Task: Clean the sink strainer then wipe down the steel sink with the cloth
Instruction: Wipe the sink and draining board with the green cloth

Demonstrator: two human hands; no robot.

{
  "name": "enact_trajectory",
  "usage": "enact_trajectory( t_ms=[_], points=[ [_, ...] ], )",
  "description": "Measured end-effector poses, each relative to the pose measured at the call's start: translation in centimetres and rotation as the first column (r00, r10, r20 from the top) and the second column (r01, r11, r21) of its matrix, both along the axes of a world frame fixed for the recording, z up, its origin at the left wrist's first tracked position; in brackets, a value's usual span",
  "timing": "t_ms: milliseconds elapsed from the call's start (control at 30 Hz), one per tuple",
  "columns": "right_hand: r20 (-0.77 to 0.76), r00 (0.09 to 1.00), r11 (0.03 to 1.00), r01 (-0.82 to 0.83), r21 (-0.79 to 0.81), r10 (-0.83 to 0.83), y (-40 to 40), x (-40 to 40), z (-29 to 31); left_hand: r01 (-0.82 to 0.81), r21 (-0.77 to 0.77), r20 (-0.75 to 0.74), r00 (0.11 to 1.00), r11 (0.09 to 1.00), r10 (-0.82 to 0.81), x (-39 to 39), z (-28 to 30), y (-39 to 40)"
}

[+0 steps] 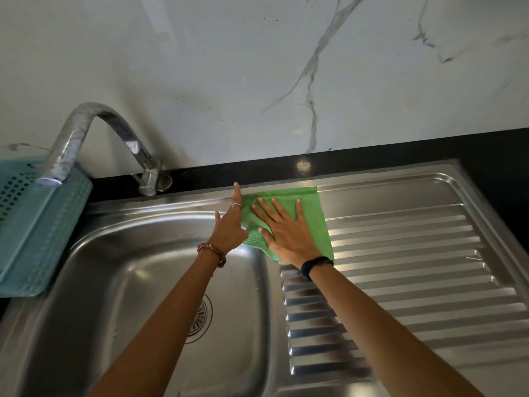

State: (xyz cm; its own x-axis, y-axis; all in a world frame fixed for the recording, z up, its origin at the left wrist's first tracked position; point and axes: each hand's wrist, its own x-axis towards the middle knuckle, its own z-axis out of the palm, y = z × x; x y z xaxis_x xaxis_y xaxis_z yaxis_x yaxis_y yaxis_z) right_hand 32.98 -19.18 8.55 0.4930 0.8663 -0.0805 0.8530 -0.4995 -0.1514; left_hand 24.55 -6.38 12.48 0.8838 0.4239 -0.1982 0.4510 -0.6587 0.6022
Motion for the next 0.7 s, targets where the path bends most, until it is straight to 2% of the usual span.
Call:
enact_trajectory(
  t_ms=[67,167,267,433,500,700],
  points=[
    [-0.039,0.995,0.996,0.089,0.021,-0.088,-2.8,1.9,0.2,-0.026,-0.107,0.051,0.998,0.994,0.032,1.2,0.0,-1.3],
    [-0.068,0.950,0.952,0.305,0.011,-0.304,-9.0,6.4,0.8,0.055,-0.187,-0.067,0.995,0.981,-0.069,2.7,-0.9,-4.2],
    [-0.095,0.867,0.872,0.489,-0.033,-0.490,-14.9,10.5,1.8,0.194,-0.110,-0.166,0.963,0.975,-0.210,3.0,-2.4,-5.9],
    [-0.097,0.721,0.727,0.685,-0.048,-0.686,-15.4,10.5,1.8,0.228,-0.027,-0.174,0.958,0.973,-0.229,2.7,-3.3,-6.0],
    [-0.101,0.721,0.726,0.688,-0.023,-0.686,-13.3,8.9,1.4,0.228,-0.007,-0.171,0.959,0.974,-0.226,2.8,-3.5,-6.1],
    [0.006,0.914,0.914,0.406,0.016,-0.406,-6.9,4.5,0.1,0.190,-0.044,-0.201,0.960,0.981,-0.195,3.1,-3.7,-6.2]
  ],
)
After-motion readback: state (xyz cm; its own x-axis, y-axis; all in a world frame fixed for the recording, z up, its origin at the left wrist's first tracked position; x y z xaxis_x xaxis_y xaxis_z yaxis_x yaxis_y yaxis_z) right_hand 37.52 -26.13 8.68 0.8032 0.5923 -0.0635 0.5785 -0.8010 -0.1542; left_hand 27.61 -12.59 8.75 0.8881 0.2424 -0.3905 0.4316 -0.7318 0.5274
